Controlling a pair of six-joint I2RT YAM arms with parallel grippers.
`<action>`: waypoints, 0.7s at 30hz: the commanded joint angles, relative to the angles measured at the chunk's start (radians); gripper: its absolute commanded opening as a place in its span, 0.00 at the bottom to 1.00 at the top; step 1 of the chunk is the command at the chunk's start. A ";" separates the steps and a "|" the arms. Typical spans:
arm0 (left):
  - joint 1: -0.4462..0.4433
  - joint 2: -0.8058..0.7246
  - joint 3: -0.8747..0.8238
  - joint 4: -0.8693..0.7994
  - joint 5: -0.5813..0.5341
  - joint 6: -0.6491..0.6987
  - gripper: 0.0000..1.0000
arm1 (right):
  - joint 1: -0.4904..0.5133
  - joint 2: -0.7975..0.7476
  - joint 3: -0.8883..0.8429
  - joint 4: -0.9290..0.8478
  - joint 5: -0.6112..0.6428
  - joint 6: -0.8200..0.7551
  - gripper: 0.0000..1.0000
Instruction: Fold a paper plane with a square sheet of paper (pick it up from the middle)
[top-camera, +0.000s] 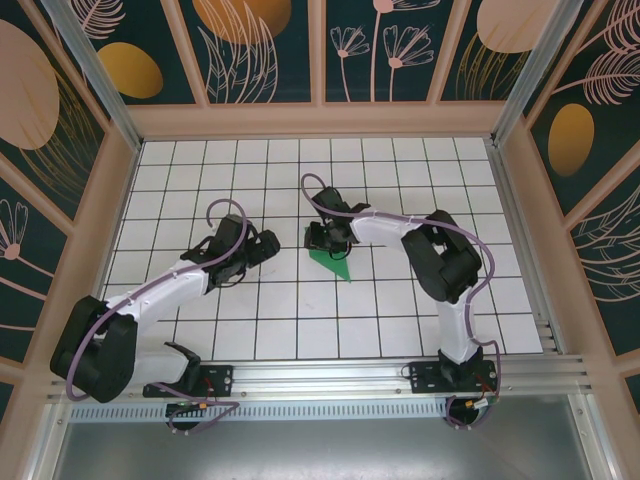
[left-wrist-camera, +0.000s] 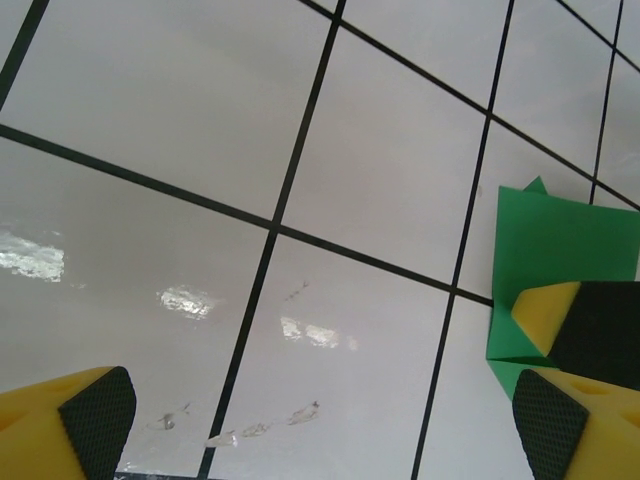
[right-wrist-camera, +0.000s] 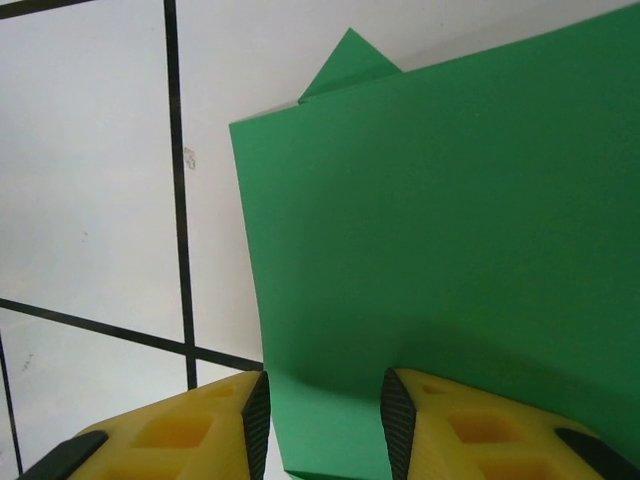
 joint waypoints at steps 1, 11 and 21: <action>0.006 -0.016 -0.017 0.047 0.035 0.013 0.98 | 0.020 0.003 -0.022 -0.064 0.012 -0.009 0.39; 0.007 0.030 -0.042 0.201 0.216 0.010 0.98 | 0.039 -0.290 -0.212 0.063 0.011 -0.005 0.40; -0.003 0.134 -0.047 0.387 0.425 -0.101 0.87 | 0.025 -0.537 -0.551 0.257 -0.014 0.154 0.38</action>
